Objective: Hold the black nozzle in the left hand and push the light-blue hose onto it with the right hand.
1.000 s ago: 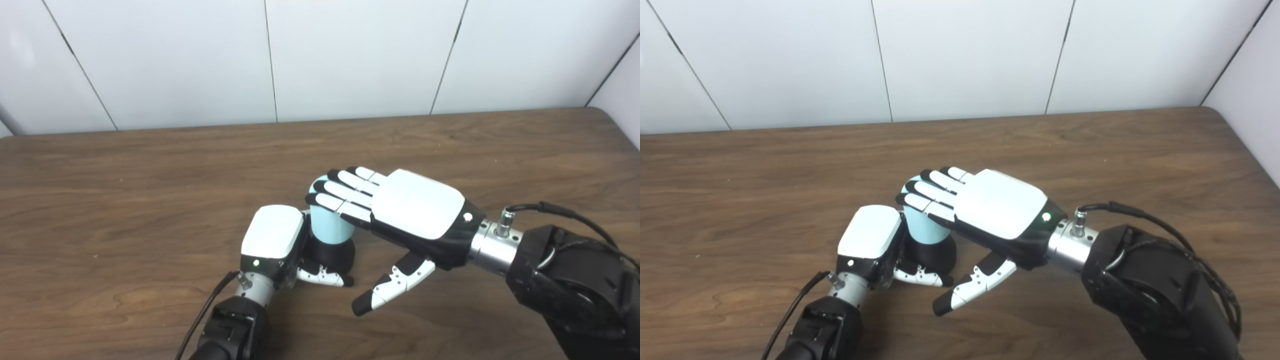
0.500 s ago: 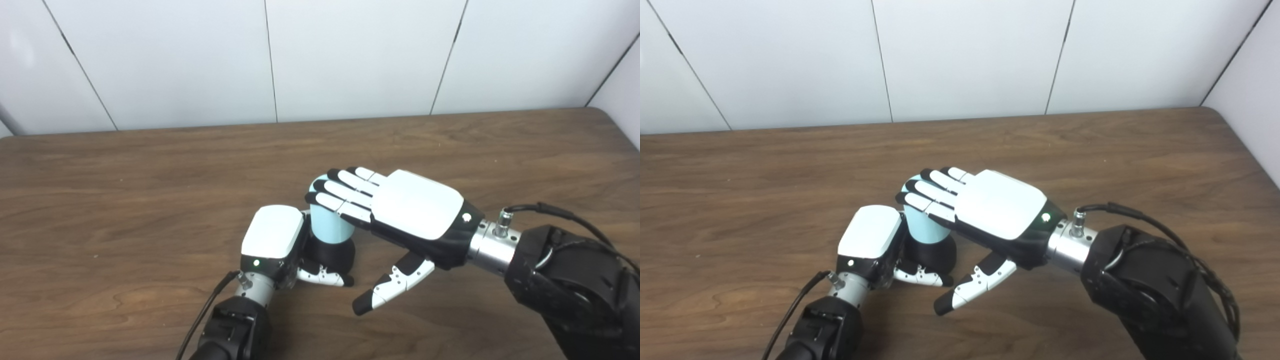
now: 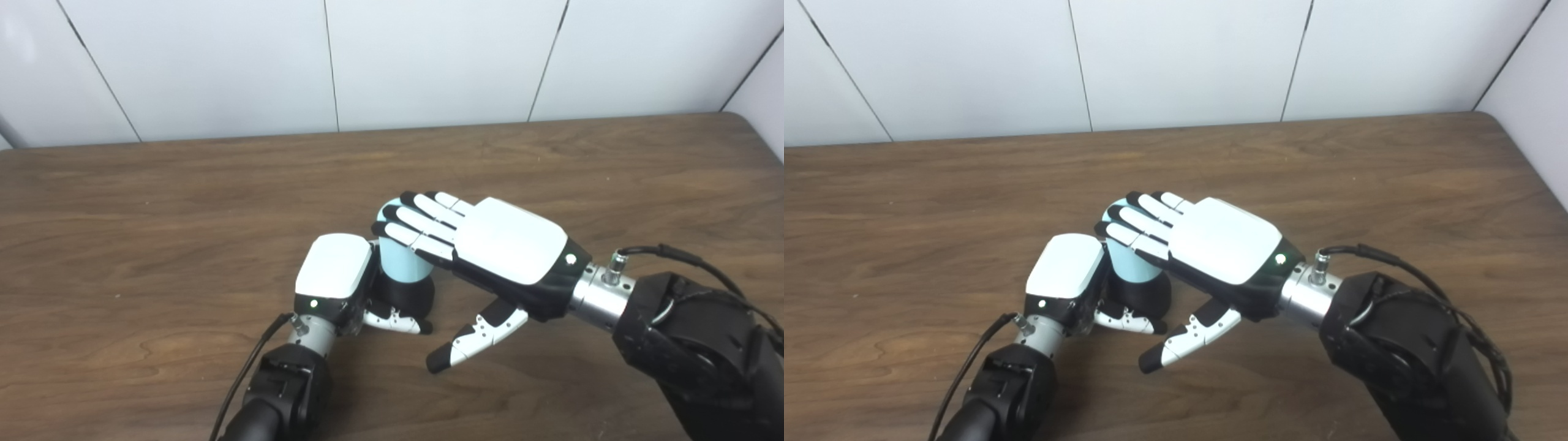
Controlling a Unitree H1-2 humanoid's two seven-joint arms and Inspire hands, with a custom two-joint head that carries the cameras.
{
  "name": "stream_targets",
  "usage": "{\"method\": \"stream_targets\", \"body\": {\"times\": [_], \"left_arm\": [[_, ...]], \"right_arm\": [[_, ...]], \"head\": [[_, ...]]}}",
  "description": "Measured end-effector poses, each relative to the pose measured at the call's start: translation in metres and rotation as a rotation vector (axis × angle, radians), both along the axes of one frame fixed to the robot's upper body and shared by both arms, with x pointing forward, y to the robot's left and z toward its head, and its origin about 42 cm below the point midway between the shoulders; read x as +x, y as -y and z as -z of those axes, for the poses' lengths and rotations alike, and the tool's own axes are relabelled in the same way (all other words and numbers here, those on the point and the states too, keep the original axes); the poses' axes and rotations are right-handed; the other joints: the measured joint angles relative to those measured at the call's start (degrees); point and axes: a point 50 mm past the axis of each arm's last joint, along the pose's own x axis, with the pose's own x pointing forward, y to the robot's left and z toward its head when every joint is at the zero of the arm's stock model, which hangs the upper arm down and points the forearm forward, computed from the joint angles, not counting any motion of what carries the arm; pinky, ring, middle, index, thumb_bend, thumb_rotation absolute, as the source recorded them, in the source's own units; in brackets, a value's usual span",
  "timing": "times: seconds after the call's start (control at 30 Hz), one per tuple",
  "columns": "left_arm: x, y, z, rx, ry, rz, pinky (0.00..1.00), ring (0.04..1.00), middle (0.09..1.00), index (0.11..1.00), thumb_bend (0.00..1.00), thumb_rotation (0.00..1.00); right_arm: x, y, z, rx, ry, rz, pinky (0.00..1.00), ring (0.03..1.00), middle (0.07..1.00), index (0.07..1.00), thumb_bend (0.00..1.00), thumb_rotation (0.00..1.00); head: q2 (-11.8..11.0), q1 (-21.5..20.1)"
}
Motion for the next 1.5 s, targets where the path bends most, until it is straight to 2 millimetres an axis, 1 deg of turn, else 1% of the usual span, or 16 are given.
{"method": "stream_targets", "body": {"times": [0.07,0.33,0.53,0.77,1.03,1.13,1.5], "left_arm": [[0.000,0.000,0.000,0.000,-0.001,0.001,0.39,0.440,0.463,0.485,0.53,0.00],[-0.001,0.000,0.000,0.001,0.000,0.001,0.39,0.443,0.479,0.484,0.53,0.00],[-0.001,0.000,0.000,0.002,-0.002,0.002,0.39,0.433,0.434,0.487,0.53,0.00],[-0.001,0.000,0.000,0.003,-0.002,0.003,0.37,0.416,0.405,0.489,0.52,0.00],[-0.002,0.000,0.000,0.003,-0.002,0.002,0.39,0.419,0.405,0.490,0.52,0.00],[-0.002,0.000,0.000,0.003,-0.002,0.002,0.37,0.407,0.401,0.488,0.52,0.00],[-0.002,0.000,0.000,0.003,-0.003,0.002,0.39,0.419,0.412,0.487,0.52,0.00]], "right_arm": [[-0.002,0.000,0.002,0.005,0.001,0.003,1.00,1.000,1.000,0.960,0.74,1.00],[-0.004,0.000,0.005,0.017,0.001,0.008,1.00,1.000,1.000,0.968,0.74,1.00],[-0.003,0.000,0.006,0.025,-0.002,0.010,1.00,1.000,1.000,0.979,0.74,1.00],[-0.003,0.001,0.007,0.037,-0.010,0.012,1.00,1.000,1.000,0.970,0.75,1.00],[-0.001,0.003,0.010,0.057,-0.041,0.026,1.00,1.000,0.995,0.963,0.74,1.00],[0.001,0.004,0.011,0.081,-0.058,0.029,1.00,1.000,0.991,0.960,0.73,1.00],[0.002,0.005,0.012,0.099,-0.071,0.026,1.00,1.000,0.994,0.967,0.72,1.00]], "head": [[0.0,0.0],[0.0,-0.1],[0.2,-0.1],[0.2,0.0],[0.2,0.0],[0.3,0.0],[0.4,-0.1]]}}
